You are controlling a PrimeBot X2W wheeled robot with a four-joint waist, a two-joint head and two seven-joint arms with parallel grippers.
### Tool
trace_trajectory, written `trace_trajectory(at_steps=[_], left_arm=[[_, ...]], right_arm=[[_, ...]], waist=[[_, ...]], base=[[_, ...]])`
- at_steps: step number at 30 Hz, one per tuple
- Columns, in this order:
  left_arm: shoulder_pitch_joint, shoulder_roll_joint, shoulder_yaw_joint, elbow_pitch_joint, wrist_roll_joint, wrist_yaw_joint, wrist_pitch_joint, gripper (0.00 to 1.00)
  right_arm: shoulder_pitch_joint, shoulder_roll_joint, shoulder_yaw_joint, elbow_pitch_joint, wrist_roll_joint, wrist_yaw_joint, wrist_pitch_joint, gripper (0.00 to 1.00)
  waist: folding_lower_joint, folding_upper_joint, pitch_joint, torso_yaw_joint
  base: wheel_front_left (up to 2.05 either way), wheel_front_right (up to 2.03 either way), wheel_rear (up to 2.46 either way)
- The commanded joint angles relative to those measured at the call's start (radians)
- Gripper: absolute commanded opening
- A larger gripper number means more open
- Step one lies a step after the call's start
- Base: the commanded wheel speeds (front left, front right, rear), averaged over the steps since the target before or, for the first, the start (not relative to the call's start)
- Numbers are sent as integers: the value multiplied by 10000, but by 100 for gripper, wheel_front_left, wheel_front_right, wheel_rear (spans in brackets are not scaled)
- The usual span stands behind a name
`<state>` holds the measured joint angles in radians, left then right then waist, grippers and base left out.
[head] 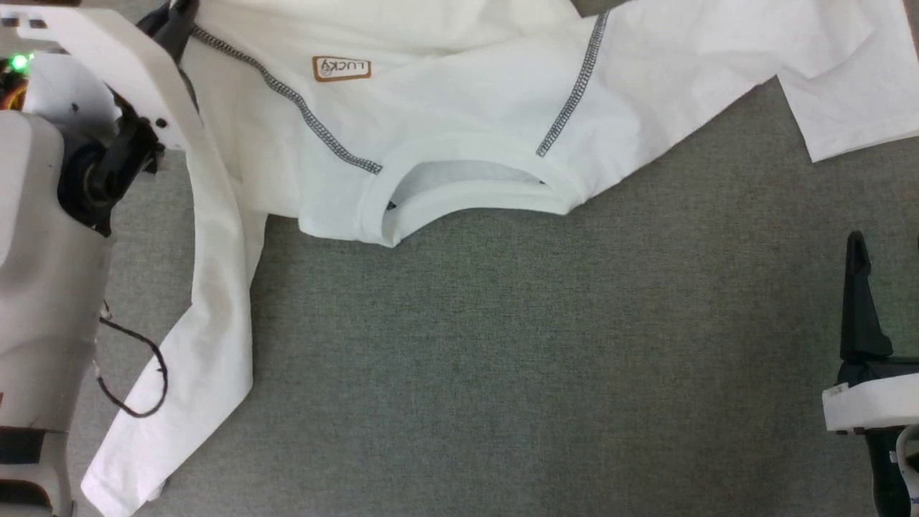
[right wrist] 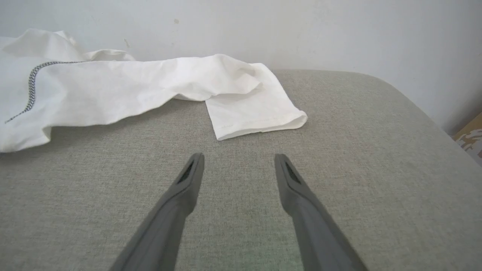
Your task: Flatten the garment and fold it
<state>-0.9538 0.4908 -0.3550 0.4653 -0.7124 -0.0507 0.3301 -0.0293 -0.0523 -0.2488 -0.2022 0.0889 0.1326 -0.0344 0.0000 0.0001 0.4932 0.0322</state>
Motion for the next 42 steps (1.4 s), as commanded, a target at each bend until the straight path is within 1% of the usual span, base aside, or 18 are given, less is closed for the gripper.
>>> trace_trajectory(at_steps=[1,2,6,10,14,17,21,23,26,28,29,31,34,38,40,42], left_arm=[[131,-41,44,173,9,46,-180,44],[163,-127,109,258,-55,68,-340,100],[177,-403,183,406,-239,-82,-810,100],[111,-488,315,130,-308,-281,-1546,100],[352,-422,513,-661,-238,-435,-2702,100],[986,-364,709,-1534,-123,-444,-3716,100],[2415,-282,872,-2782,302,-149,-5061,100],[3281,-246,987,-3387,602,146,-5513,100],[4673,-520,1437,-4301,777,620,-5834,100],[5585,-873,1900,-4941,900,870,-5900,100],[5585,-873,1900,-4941,900,870,-5900,100],[6464,-1331,2517,-5761,1347,1001,-5910,100],[7811,-2303,3450,-6712,1917,1042,-5914,100],[9266,-3535,4308,-7278,2479,758,-5916,100],[9691,-3895,4561,-7294,2605,494,-5917,100],[9944,-4072,4619,-7155,2767,198,-5917,100]], right_arm=[[-152,20,-10,-40,16,-19,3,100],[-177,20,-28,-47,11,-19,3,100],[-280,20,-91,-71,-31,-19,30,100],[-360,20,-115,-34,-105,-19,65,100],[-340,20,-78,101,-57,-19,17,100],[-231,20,-77,256,19,-19,-56,100],[-46,20,-89,478,128,-19,-177,100],[45,20,-73,564,176,-19,-215,100],[179,20,-44,647,216,-19,-254,100],[264,20,-21,679,243,-19,-273,100],[264,20,-21,679,243,-19,-273,100],[347,20,-8,706,275,-19,-296,100],[448,20,43,763,324,-19,-341,100],[565,20,31,799,363,-19,-352,100],[553,20,21,735,276,-19,-279,100],[431,20,29,617,179,-19,-133,100]], waist=[[0,-1,242,-51],[0,-1,291,-37],[0,-1,392,33],[0,-1,261,133],[0,-1,-132,192],[0,-1,-505,234],[0,-1,-1012,301],[0,-1,-1229,322],[0,-1,-1484,353],[0,-1,-1619,369],[0,-1,-1619,369],[0,-1,-1713,390],[0,-1,-1836,401],[0,-1,-1976,494],[0,-1,-2017,591],[0,-1,-2031,693]], base=[[0,0,0],[0,0,0],[0,0,0],[0,0,0],[0,0,0],[0,0,0],[0,0,0],[0,0,0],[0,0,0],[0,0,0],[0,0,0],[0,0,0],[0,0,0],[0,0,0],[0,0,0],[0,0,0]])
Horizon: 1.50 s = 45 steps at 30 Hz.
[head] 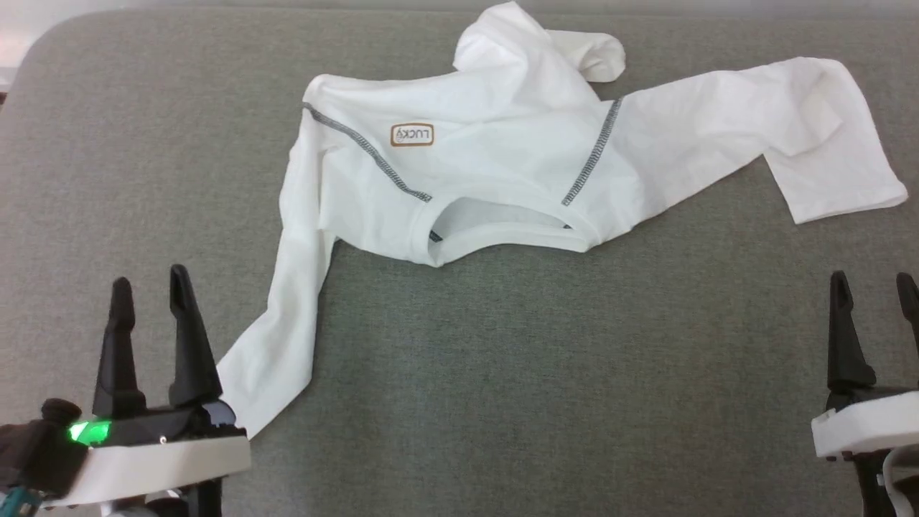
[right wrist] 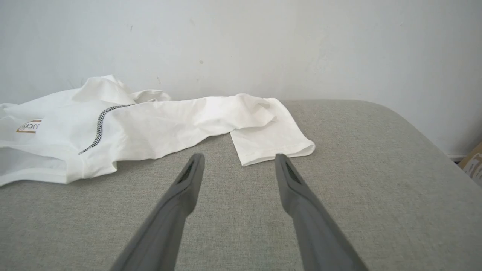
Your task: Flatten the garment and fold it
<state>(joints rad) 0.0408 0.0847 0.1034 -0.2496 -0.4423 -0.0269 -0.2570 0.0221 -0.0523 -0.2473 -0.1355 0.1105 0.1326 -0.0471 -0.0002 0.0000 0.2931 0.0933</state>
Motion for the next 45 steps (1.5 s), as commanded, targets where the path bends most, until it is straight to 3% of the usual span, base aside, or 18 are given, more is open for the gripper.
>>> trace_trajectory(at_steps=[1,9,15,19,25,37,38,39,41,45], left_arm=[[39,-79,50,49,123,-156,-46,100],[-221,-299,-242,556,401,-641,-46,100],[-529,-335,-561,894,308,-812,-47,100],[-733,-340,-696,1035,161,-879,-47,100],[-918,-342,-816,1179,-20,-930,-47,100],[-1555,-343,-1132,1461,-223,-1018,-47,100],[-1581,-343,-1148,1468,-238,-1021,-47,100],[-1601,-343,-1166,1481,-251,-1023,-47,100],[-1627,-344,-1175,1500,-269,-1027,-47,100],[-1685,-344,-1132,1602,-288,-1032,-47,100]], right_arm=[[-184,20,20,-139,-149,-19,94,100],[-2081,20,467,-559,-1184,-19,2167,100],[-4074,9,276,321,-1845,-19,4056,100],[-4960,-502,-125,954,-2727,-19,4910,100],[-5628,-971,-442,1896,-3038,-19,5466,100],[-6412,-1821,-446,3231,-3516,-19,5517,100],[-6446,-1804,-529,3311,-3519,-19,5544,95],[-6459,-1789,-624,3407,-3564,-19,5603,45],[-6484,-1707,-849,3503,-3636,-19,5594,0],[-6408,-1466,-1259,3500,-3651,-19,5347,0]], waist=[[2,0,-27,143],[2,0,252,599],[2,0,738,997],[2,0,1105,1264],[2,0,1578,1437],[2,0,2303,1693],[2,0,2349,1699],[2,0,2381,1700],[2,0,2433,1678],[2,0,2357,1543]], base=[[0,0,0],[0,0,0],[0,0,0],[0,0,0],[0,0,0],[0,0,0],[0,0,0],[0,0,0],[0,0,0],[0,0,0]])
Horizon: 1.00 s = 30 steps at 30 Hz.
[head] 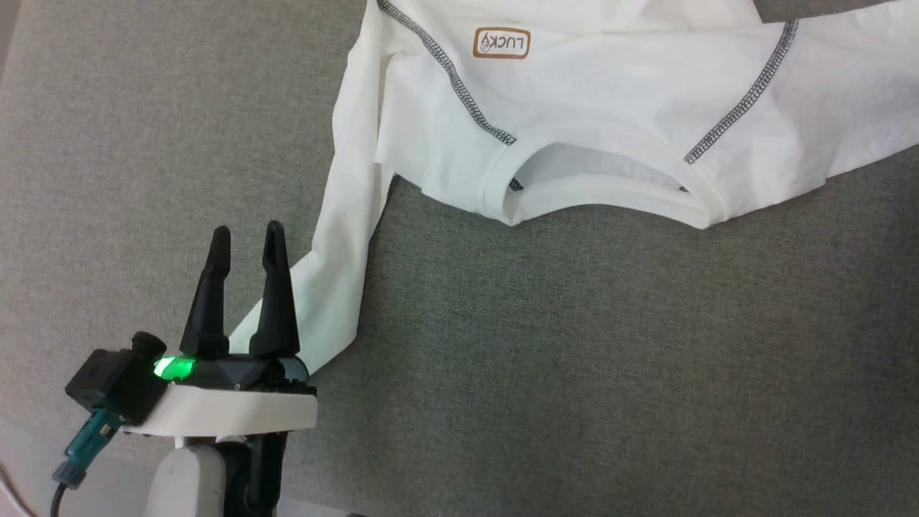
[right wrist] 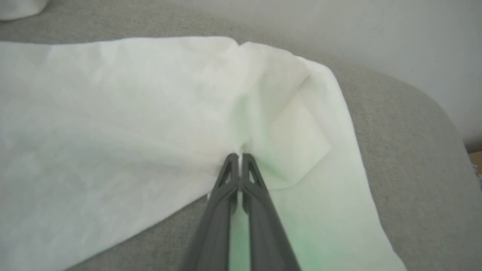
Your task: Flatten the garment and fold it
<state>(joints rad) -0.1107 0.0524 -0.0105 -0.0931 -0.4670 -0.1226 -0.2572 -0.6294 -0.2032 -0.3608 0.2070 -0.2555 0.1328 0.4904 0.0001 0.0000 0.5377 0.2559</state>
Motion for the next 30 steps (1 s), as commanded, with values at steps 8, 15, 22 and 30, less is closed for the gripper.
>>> trace_trajectory(at_steps=[8,15,22,30], left_arm=[[218,-22,35,228,-1,-78,-45,100],[644,-22,-51,271,92,-79,-45,100],[953,-22,-39,304,183,-80,-45,100],[1133,132,-120,71,303,-80,-45,100]], right_arm=[[1360,27,-1177,-724,526,-21,-83,0],[3136,-306,-2557,-1729,748,-21,459,0],[3972,208,-3002,-2053,853,-21,230,4],[3722,859,-2335,-1901,1057,-21,-2085,100]], waist=[[-1,0,-1114,-529],[-1,0,-1777,-602],[-1,0,-2083,-618],[-1,0,-2608,-855]], base=[[0,0,0],[0,0,0],[0,0,0],[0,0,0]])
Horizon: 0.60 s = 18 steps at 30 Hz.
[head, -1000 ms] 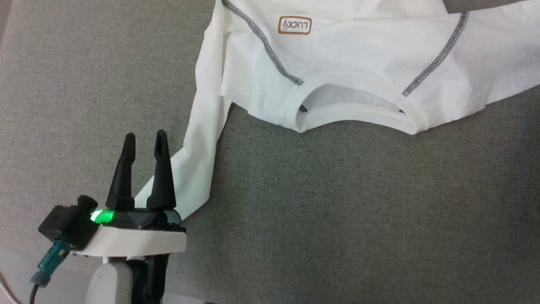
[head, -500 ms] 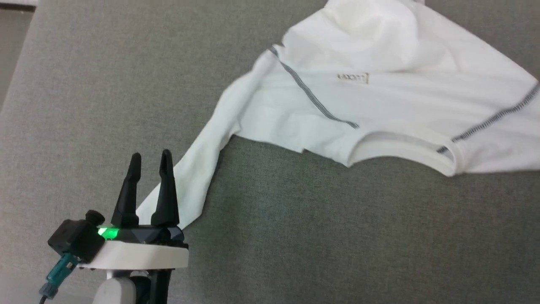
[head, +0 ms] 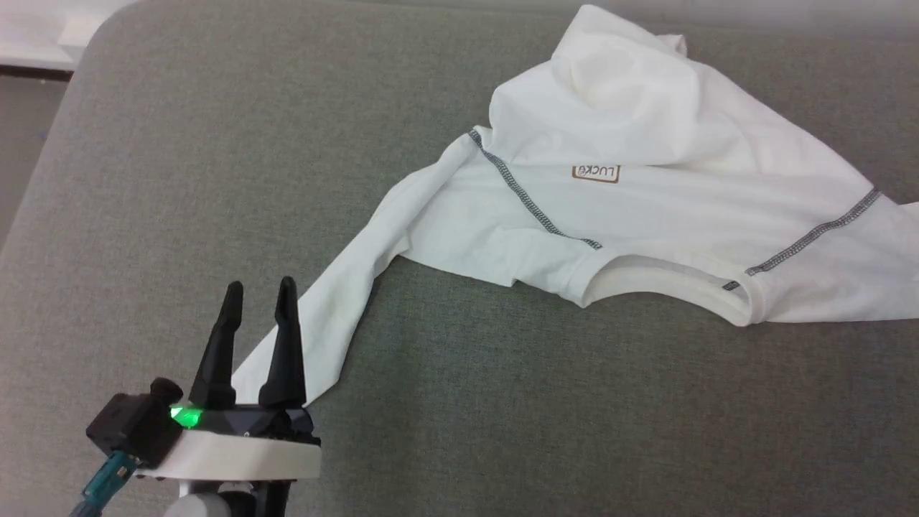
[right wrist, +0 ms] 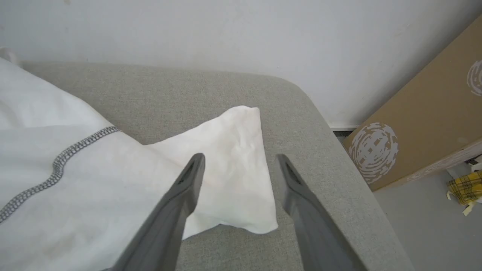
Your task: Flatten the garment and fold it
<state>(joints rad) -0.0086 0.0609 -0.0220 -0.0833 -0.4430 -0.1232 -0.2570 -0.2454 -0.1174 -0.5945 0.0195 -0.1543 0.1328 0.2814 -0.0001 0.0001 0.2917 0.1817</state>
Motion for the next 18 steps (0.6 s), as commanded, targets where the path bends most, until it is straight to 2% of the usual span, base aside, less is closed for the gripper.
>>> trace_trajectory(at_steps=[1,9,12,18], left_arm=[[158,76,-9,-73,80,-74,-47,100],[798,165,38,-409,544,-74,-47,100],[1097,159,83,-434,798,-74,-47,100],[1614,100,204,-471,1044,-74,-47,100]], right_arm=[[-96,88,139,-160,106,-21,-361,100],[1435,656,1533,-1940,944,-21,-2594,100],[2253,666,1792,-2198,1956,-21,-3026,100],[3449,670,2121,-2176,2945,-21,-3794,100]], waist=[[1,-1,-226,-157],[1,-1,-695,-489],[1,-1,-777,-635],[1,-1,-986,-956]], base=[[0,0,0],[0,0,0],[0,0,0],[0,0,0]])
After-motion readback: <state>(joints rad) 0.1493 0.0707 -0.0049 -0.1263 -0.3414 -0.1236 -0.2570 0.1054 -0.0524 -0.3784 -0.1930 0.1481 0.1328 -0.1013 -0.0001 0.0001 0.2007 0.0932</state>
